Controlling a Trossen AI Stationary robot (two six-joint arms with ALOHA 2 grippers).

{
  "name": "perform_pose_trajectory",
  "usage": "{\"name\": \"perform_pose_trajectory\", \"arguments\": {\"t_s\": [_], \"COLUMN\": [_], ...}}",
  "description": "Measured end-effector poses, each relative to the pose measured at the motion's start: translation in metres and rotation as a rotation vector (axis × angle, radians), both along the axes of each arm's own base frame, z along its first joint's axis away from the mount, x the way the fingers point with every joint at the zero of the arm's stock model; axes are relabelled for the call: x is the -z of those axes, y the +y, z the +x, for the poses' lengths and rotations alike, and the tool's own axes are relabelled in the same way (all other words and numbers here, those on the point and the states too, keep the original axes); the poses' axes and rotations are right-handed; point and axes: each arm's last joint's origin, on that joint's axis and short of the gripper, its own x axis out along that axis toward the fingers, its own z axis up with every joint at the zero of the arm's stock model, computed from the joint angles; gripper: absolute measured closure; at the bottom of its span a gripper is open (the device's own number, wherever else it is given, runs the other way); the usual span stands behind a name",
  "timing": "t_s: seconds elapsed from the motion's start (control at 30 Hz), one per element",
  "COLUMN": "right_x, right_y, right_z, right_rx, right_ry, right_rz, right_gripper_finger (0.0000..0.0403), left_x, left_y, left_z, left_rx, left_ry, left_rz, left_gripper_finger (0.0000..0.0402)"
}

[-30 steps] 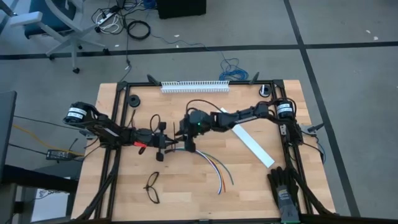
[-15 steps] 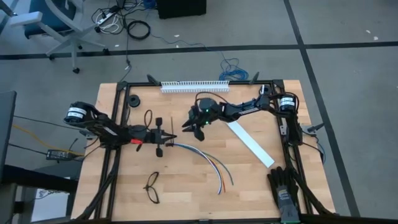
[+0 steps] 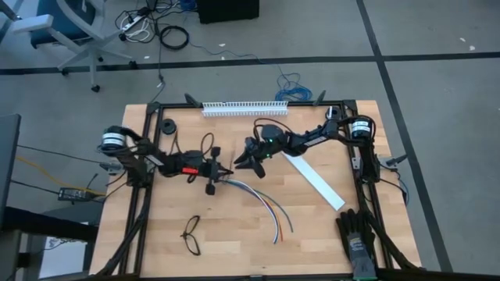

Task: Ziptie cables
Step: Wrap the zip tie around the cable wires

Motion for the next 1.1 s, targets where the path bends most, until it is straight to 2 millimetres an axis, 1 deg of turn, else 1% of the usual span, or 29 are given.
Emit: {"name": "perform_pose_trajectory", "arguments": {"t_s": [0.07,0.13,0.27,0.37,0.43,0.5,0.6,0.67,0.73,0.8,0.87,1.03,1.1], "right_x": [0.001,0.006,0.018,0.025,0.026,0.024,0.011,0.009,0.014,0.015,0.013,0.002,0.000], "right_y": [0.005,0.008,0.011,0.009,0.007,0.005,0.001,-0.001,-0.001,0.001,0.003,0.006,0.005], "right_z": [-0.003,-0.006,-0.016,-0.024,-0.032,-0.043,-0.057,-0.066,-0.074,-0.075,-0.073,-0.059,-0.054], "right_rx": [-0.001,-0.004,-0.007,0.017,0.030,0.041,0.069,0.103,0.151,0.184,0.214,0.177,0.169], "right_ry": [-0.015,0.024,0.083,0.108,0.084,0.031,-0.045,-0.024,0.025,0.030,0.011,-0.035,-0.011], "right_rz": [0.045,0.089,0.129,0.172,0.189,0.197,0.231,0.271,0.306,0.308,0.299,0.235,0.244], "right_gripper_finger": [0.0292,0.0292,0.0292,0.0292,0.0292,0.0292,0.0292,0.0292,0.0292,0.0292,0.0292,0.0292,0.0292], "left_x": [0.007,0.013,0.018,0.021,0.021,0.021,0.020,0.018,0.017,0.017,0.017,0.017,0.015], "left_y": [0.000,0.001,0.002,0.003,0.003,0.004,0.004,0.005,0.005,0.005,0.006,0.006,0.006], "left_z": [0.009,0.019,0.034,0.036,0.035,0.033,0.031,0.032,0.034,0.036,0.040,0.048,0.050], "left_rx": [0.025,0.025,0.023,0.009,-0.014,-0.030,-0.050,-0.063,-0.069,-0.068,-0.063,-0.061,-0.061], "left_ry": [0.005,-0.019,-0.131,-0.149,-0.148,-0.150,-0.165,-0.183,-0.195,-0.190,-0.176,-0.160,-0.167], "left_rz": [-0.011,-0.017,-0.017,-0.012,-0.005,0.000,0.006,0.011,0.013,0.017,0.032,0.035,0.036], "left_gripper_finger": [0.0401,0.0401,0.0401,0.0401,0.0401,0.0401,0.0401,0.0401,0.0401,0.0401,0.0401,0.0401,0.0401]}}
